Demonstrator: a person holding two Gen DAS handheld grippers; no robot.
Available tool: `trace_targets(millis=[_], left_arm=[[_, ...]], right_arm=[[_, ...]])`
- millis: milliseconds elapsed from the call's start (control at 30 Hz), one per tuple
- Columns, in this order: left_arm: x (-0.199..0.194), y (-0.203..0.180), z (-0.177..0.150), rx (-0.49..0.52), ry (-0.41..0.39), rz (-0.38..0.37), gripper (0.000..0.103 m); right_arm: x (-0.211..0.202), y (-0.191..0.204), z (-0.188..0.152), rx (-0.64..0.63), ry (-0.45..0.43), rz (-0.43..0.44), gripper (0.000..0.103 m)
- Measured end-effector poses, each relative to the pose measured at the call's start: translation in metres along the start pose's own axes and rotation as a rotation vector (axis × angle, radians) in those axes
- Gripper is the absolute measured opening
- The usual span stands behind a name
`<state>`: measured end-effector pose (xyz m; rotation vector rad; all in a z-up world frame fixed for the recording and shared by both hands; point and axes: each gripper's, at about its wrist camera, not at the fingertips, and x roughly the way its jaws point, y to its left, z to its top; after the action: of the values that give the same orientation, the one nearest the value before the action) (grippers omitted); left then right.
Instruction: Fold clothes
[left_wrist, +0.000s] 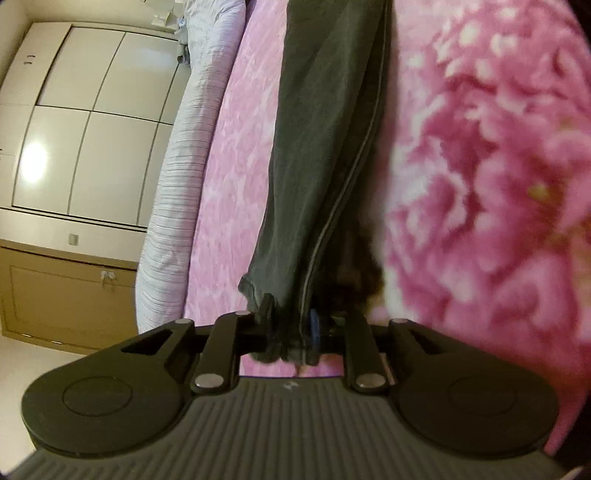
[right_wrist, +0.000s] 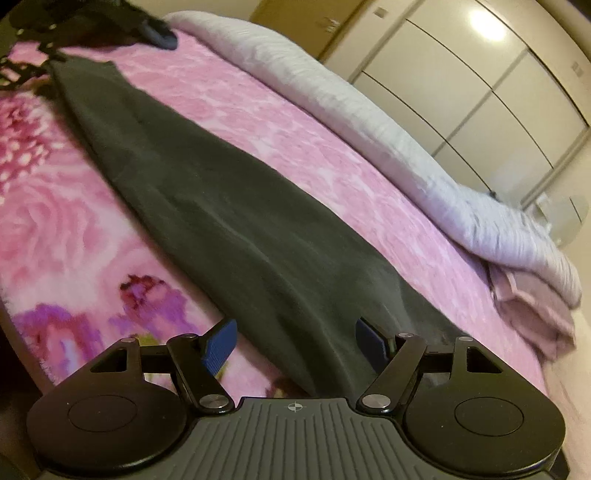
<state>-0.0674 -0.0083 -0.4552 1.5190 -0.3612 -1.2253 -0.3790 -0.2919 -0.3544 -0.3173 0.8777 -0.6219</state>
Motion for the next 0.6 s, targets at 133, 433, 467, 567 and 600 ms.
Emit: trace_targets(millis=[133, 433, 467, 567, 600], left_arm=[[-0.013, 0.018, -0.006, -0.051, -0.021, -0.068, 0.026], [0.0, 0.049, -0.038, -0.151, 0.153, 0.009, 0.032], [-0.005, 0.057, -0.031, -0.207, 0.128, 0.006, 0.032], [-0.014, 0.069, 0.005, -0.267, 0.015, -0.002, 0.033], [-0.015, 0.067, 0.021, -0.261, -0.034, -0.013, 0.036]], right_arm=[[-0.006, -0.003, 0.001, 0.031, -0.005, 0.004, 0.073], [-0.009, -0.034, -0.015, 0.293, 0.032, -0.001, 0.073], [-0.012, -0.038, -0.021, 0.332, 0.036, -0.017, 0.073], [-0.02, -0.051, -0.04, 0.429, 0.055, -0.077, 0.073], [-0.022, -0.054, -0.045, 0.443, 0.062, -0.093, 0.073]])
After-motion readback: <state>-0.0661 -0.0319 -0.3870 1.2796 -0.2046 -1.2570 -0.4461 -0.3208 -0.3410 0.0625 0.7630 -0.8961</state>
